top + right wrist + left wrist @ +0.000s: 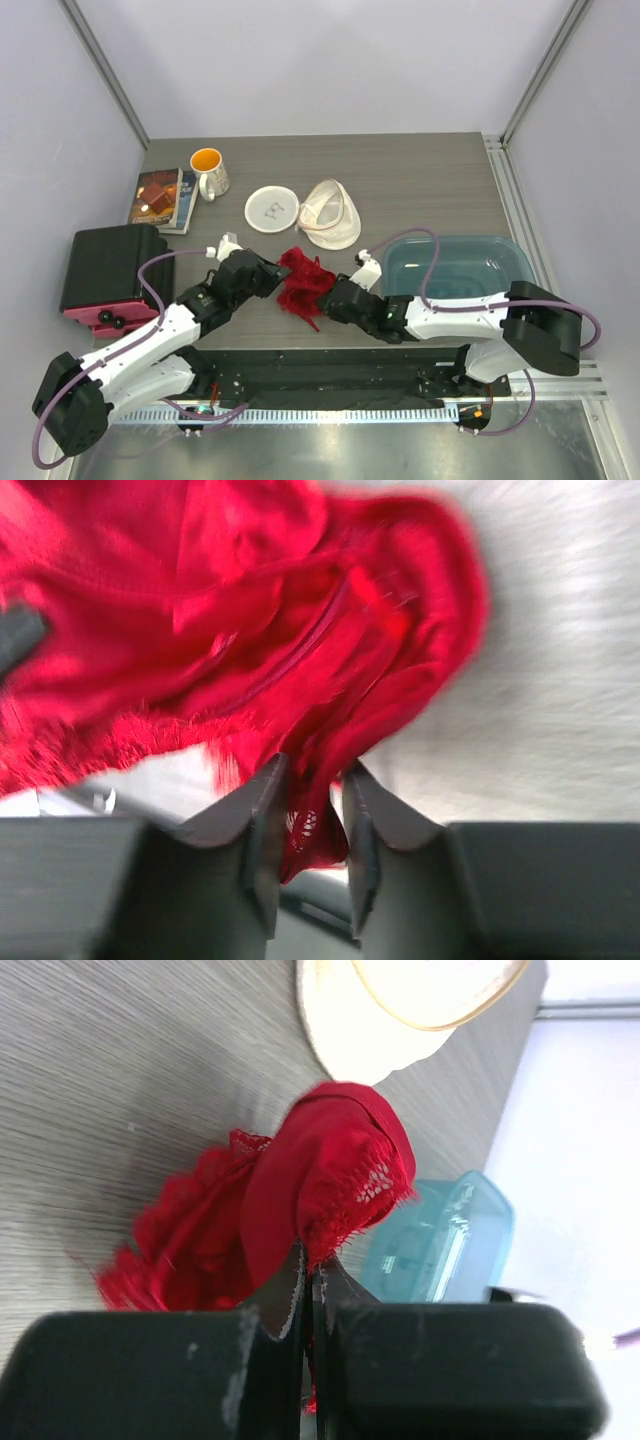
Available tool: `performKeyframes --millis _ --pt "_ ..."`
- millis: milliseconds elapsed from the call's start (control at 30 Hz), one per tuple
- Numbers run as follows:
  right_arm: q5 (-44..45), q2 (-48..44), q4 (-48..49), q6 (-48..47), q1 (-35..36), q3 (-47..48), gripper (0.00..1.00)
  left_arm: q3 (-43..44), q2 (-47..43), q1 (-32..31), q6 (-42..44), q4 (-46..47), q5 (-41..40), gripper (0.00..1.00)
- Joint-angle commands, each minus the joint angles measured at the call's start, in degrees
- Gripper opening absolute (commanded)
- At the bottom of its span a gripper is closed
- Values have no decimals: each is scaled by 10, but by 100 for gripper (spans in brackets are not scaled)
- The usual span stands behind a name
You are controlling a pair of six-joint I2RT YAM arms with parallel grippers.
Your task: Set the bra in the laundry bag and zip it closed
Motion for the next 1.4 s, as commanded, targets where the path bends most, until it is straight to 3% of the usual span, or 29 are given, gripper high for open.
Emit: performKeyframes --millis 0,67,100,233,367,500,600,767,967,1000,1133,1367 --pt "-63 15 89 -37 12 -1 39 2 -10 -3 -30 28 -6 0" --pt "-105 8 79 -54 12 -4 47 8 1 -7 -18 28 -3 0" --pt "-122 5 71 -95 11 -2 57 8 4 -9 -16 28 -1 0" --pt "-112 -63 -90 -178 6 39 78 2 8 -9 -9 27 5 0" --pt "-133 -147 -175 -224 -32 42 84 -2 -1 -9 9 24 5 0" --pt "-213 -184 -162 -248 -126 2 81 2 -2 -12 13 21 16 0" --pt "-263 -154 -113 -260 -135 -2 71 2 1 -18 12 20 15 0" --pt "-308 -113 1 -219 -134 -45 66 -3 6 -23 6 19 17 0" --pt "-272 -81 102 -147 -99 -102 59 -22 -6 -42 -9 13 3 0" --pt "-233 -75 138 -139 -90 -111 57 -26 -8 -44 -13 12 1 0" --pt "-177 -42 205 -90 -62 -120 36 -56 -21 -66 -37 12 -9 0" --pt "-114 -39 173 -79 -27 -95 38 -86 -43 -97 -51 13 -26 2"
